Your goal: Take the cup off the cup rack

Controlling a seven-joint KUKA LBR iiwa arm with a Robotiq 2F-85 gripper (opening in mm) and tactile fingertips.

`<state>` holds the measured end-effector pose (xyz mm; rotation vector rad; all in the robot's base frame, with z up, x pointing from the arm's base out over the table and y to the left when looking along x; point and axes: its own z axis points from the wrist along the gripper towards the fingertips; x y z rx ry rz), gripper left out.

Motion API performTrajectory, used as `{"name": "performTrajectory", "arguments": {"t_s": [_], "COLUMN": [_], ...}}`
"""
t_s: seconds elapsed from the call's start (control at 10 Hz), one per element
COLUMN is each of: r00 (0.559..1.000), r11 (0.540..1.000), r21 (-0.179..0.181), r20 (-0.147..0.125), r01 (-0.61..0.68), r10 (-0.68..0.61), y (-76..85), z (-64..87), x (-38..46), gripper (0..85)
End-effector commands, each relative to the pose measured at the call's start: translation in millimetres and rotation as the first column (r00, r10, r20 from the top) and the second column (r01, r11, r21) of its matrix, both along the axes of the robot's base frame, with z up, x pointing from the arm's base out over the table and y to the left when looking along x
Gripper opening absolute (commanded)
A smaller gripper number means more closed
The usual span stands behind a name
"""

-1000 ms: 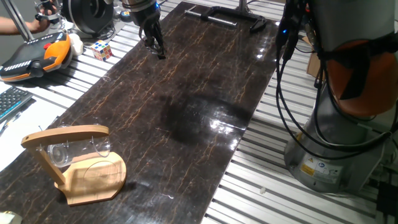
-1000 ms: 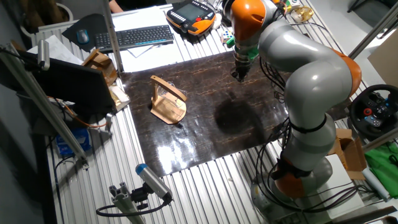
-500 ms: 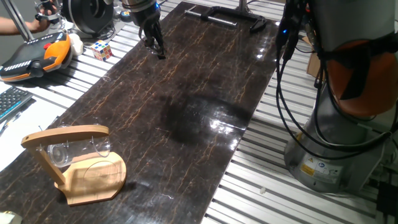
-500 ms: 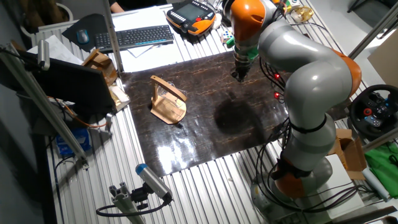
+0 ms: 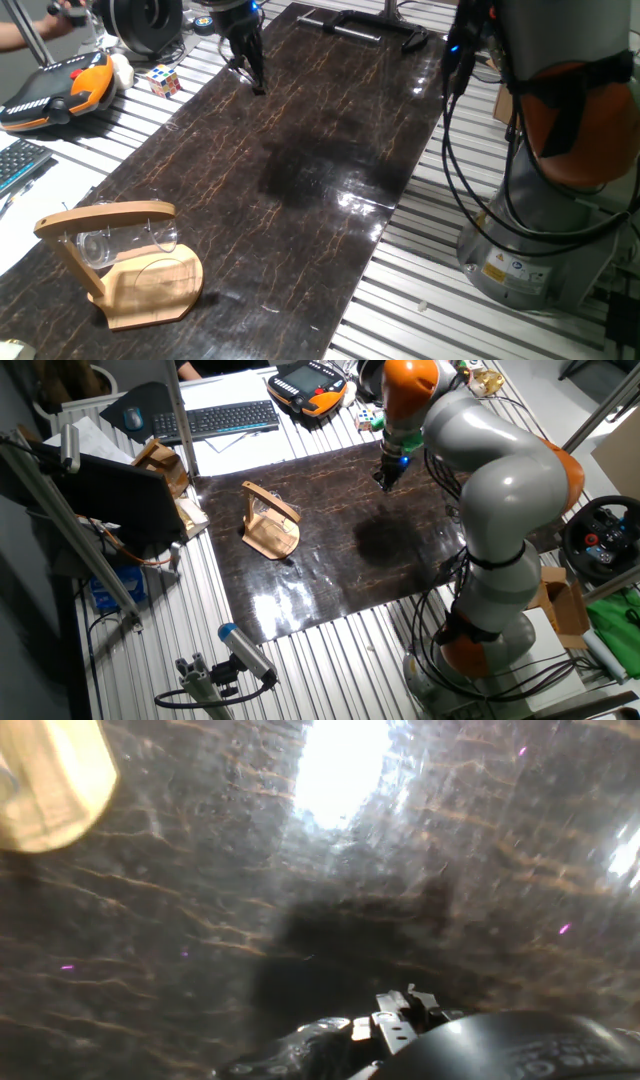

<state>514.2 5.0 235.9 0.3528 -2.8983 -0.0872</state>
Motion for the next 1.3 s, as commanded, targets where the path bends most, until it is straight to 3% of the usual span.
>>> {"name": "performTrajectory", "arguments": {"t_s": [0.0, 0.2, 0.6, 0.7, 0.8, 0.9, 1.0, 1.1, 1.2], "r00": [0.949, 0.923, 0.870, 0.815, 0.722, 0.657, 0.638, 0.614, 0.555], "r11": [0.948, 0.925, 0.874, 0.821, 0.728, 0.662, 0.642, 0.618, 0.560], "r21": [0.025, 0.019, -0.013, 0.008, 0.035, 0.043, 0.031, 0.027, 0.019], "r20": [-0.016, -0.061, -0.094, -0.128, -0.172, -0.188, -0.160, -0.160, -0.165], "r01": [0.316, 0.381, 0.485, 0.570, 0.684, 0.748, 0.766, 0.786, 0.828], "r10": [-0.316, -0.379, -0.484, -0.565, -0.670, -0.730, -0.753, -0.773, -0.815], "y": [-0.1, -0.1, -0.1, -0.1, -0.1, -0.1, -0.1, -0.1, 13.5], "z": [0.5, 0.5, 0.5, 0.5, 0.5, 0.5, 0.5, 0.5, 4.3], "x": [0.0, 0.0, 0.0, 0.0, 0.0, 0.0, 0.0, 0.0, 7.9], "gripper": [2.0, 2.0, 2.0, 2.0, 2.0, 2.0, 2.0, 2.0, 2.0]}}
